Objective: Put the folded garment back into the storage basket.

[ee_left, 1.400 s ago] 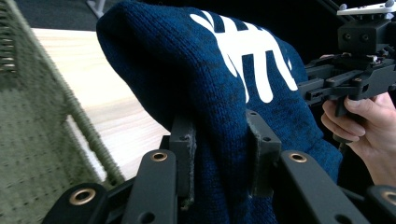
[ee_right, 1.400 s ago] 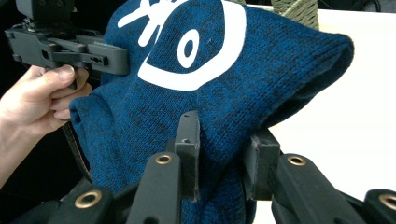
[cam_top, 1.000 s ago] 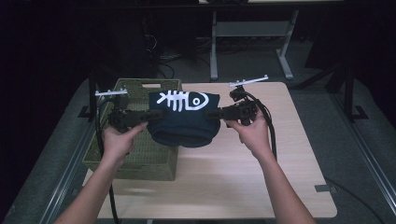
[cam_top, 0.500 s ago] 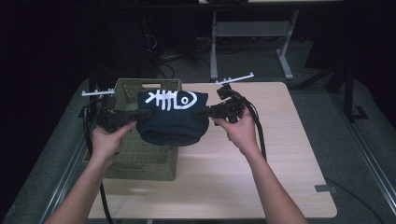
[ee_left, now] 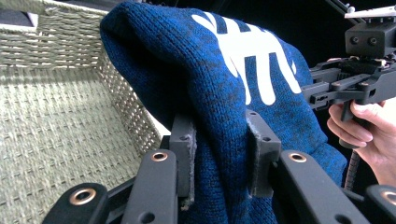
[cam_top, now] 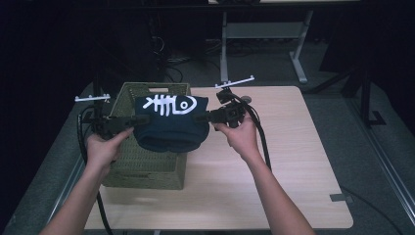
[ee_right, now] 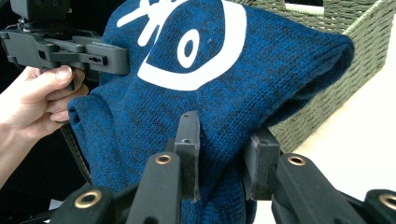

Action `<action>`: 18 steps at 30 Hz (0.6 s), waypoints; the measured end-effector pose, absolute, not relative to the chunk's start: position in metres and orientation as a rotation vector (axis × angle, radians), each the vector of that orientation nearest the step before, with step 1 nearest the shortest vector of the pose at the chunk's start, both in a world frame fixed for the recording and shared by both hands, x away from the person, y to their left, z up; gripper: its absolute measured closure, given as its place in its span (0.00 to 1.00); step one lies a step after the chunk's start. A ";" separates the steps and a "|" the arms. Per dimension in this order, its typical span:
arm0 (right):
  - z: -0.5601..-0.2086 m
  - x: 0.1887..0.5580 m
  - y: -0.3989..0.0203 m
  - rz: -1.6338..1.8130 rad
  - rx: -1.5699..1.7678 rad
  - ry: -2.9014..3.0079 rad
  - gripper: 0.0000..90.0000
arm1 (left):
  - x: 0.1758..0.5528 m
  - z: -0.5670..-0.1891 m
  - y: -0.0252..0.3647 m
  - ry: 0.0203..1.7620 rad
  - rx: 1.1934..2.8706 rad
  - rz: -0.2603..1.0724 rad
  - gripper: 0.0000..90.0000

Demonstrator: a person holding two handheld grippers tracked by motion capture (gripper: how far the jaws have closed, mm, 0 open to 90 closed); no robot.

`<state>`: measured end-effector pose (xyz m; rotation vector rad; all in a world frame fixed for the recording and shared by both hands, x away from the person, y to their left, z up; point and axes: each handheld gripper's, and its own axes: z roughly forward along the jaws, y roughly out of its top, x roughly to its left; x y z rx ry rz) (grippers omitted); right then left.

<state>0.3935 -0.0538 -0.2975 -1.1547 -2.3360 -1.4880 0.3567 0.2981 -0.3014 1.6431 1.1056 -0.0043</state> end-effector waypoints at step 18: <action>-0.311 0.401 -0.016 -1.508 -1.117 -2.276 0.79 | 0.353 -0.310 0.338 1.185 1.602 0.012 0.77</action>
